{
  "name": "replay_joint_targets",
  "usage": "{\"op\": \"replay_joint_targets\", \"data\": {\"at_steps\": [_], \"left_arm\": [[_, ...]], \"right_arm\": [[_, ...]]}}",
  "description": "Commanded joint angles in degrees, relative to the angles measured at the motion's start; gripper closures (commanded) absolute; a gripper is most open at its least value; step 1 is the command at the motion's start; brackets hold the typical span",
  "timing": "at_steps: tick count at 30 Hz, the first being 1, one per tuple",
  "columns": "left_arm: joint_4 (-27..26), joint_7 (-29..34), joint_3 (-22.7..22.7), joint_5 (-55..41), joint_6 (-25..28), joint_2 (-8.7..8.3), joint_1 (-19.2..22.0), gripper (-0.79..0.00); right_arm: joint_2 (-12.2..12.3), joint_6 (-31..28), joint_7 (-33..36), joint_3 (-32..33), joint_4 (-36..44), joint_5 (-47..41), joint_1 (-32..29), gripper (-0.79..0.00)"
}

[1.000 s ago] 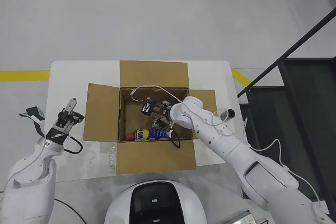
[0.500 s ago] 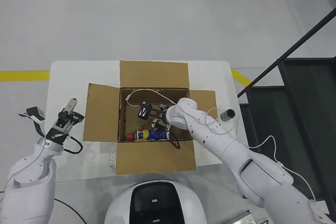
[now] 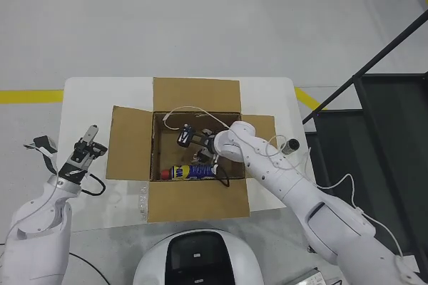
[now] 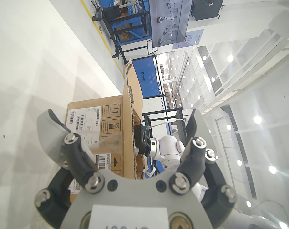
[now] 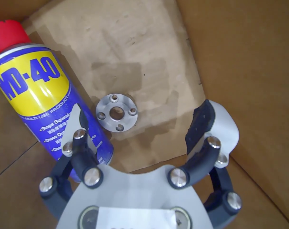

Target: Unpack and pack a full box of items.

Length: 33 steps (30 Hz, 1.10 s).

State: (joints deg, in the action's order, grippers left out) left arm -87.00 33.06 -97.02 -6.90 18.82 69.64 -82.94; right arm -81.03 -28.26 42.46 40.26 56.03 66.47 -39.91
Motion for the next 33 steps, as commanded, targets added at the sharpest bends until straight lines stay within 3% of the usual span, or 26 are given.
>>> {"op": "replay_joint_targets", "data": {"at_steps": [1, 17, 23, 27, 33], "left_arm": [[0.0, 0.0, 0.0, 0.0, 0.0, 0.00, 0.0, -0.785], [0.0, 0.0, 0.0, 0.0, 0.0, 0.00, 0.0, -0.785], [0.0, 0.0, 0.0, 0.0, 0.0, 0.00, 0.0, -0.785], [0.0, 0.0, 0.0, 0.0, 0.0, 0.00, 0.0, -0.785], [0.0, 0.0, 0.0, 0.0, 0.0, 0.00, 0.0, -0.785]], "right_arm": [[-0.3, -0.6, 0.1, -0.4, -0.5, -0.6, 0.1, -0.785], [-2.0, 2.0, -2.1, -0.8, -5.2, -1.2, 2.5, -0.785], [-0.4, -3.9, -2.6, 1.5, 0.6, -0.5, 0.7, -0.785], [0.8, -10.3, 0.2, 2.1, 5.0, 0.6, -0.8, -0.785], [1.4, -15.3, 3.8, 2.2, 7.4, -0.4, -1.6, -0.785]]}}
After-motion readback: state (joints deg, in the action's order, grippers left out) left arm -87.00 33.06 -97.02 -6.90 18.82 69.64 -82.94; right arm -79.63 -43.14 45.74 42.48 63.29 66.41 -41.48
